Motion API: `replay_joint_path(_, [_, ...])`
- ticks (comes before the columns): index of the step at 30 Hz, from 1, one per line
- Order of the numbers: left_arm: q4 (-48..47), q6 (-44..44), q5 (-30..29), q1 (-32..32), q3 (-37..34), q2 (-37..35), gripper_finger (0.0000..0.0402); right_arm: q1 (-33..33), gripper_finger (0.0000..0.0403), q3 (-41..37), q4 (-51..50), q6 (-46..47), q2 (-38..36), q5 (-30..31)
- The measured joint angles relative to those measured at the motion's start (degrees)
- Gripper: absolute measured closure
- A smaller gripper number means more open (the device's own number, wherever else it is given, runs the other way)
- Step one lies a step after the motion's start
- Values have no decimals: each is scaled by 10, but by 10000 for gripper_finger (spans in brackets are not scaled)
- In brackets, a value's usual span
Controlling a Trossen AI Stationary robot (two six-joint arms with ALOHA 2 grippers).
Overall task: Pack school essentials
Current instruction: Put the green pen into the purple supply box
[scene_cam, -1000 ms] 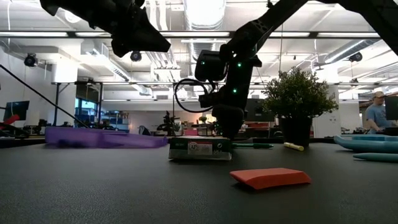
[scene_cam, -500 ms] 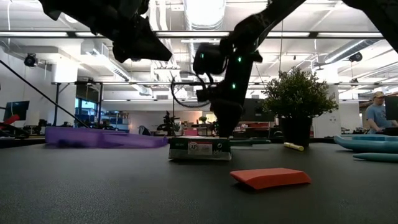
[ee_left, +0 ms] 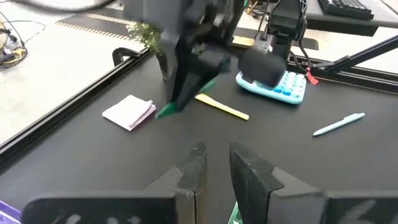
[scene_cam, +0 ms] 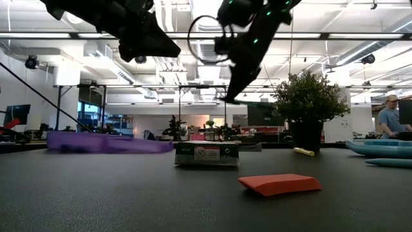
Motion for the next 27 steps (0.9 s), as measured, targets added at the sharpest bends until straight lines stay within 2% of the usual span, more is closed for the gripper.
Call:
replay_joint_path(3, [1, 0, 0, 0, 0, 1, 351, 16, 380, -39, 28, 12, -49, -1])
replay_joint_path(6, [24, 1, 1, -1, -8, 1, 351, 38, 380, -95, 105, 19, -99, -1])
replay_joint_path(8, [80, 14, 13, -3, -25, 1, 351, 57, 380, -141, 173, 27, -129, 0])
replay_joint_path(15, [329, 61, 115, -16, -103, 32, 351, 113, 380, -302, 486, 48, -213, 2])
replay_joint_path(22, [462, 57, 126, -17, -125, 105, 351, 141, 380, -419, 738, 59, -233, 3])
replay_joint_path(27, [569, 73, 133, -16, -113, 179, 351, 143, 380, -449, 856, 81, -226, -13])
